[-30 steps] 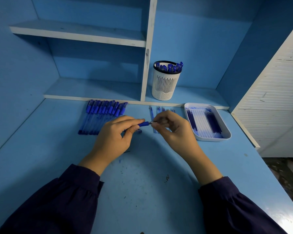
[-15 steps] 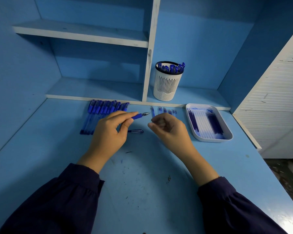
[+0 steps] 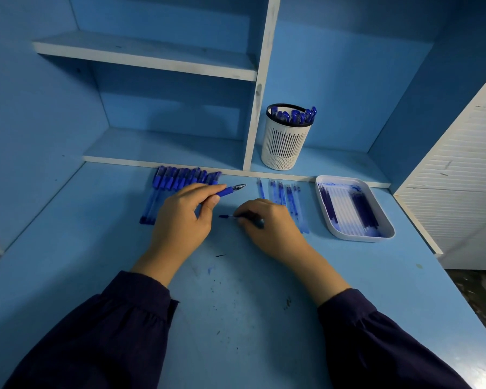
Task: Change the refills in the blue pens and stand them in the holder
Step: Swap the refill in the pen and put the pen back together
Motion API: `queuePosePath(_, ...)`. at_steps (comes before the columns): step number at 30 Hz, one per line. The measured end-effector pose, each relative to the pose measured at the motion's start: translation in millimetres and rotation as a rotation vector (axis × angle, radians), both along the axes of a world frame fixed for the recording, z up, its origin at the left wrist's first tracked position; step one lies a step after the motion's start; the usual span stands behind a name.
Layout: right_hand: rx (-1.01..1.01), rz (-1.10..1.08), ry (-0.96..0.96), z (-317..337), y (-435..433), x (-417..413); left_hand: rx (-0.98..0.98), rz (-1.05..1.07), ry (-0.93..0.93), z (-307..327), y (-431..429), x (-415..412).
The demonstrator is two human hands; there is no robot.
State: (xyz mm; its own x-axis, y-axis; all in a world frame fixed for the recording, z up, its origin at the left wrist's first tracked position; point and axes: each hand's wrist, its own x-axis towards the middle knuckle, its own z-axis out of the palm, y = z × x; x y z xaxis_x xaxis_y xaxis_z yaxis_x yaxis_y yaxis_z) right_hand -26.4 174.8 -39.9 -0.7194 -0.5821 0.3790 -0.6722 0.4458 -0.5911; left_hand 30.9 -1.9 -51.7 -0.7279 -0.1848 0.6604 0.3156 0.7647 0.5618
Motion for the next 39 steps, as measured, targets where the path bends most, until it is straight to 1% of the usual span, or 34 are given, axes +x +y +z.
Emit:
queuePosePath(6,-0.186,-0.163,-0.238,9,17,2,-0.026,-0.02,-0.013,-1,3,2)
queuePosePath(10,-0.301,-0.248,-0.255,13,26,-4,-0.037,-0.074,-0.022,-1,7,4)
queuePosePath(13,-0.372,-0.268,-0.263,18,30,-6,-0.044,-0.102,-0.031,-1,10,5)
queuePosePath(17,-0.377,-0.245,-0.266,21,32,-5,-0.059,-0.121,-0.042,-2,12,5)
queuePosePath(21,-0.323,-0.132,-0.276,24,30,1,-0.058,-0.138,-0.036,-3,16,5)
queuePosePath(23,-0.332,-0.101,-0.311,23,30,2,-0.046,-0.137,-0.024,-4,17,5)
queuePosePath(32,-0.423,-0.098,-0.424,18,33,4,-0.024,-0.164,0.005,-9,18,5)
queuePosePath(39,-0.425,-0.08,-0.46,17,35,5,-0.046,-0.165,0.048,-8,18,7)
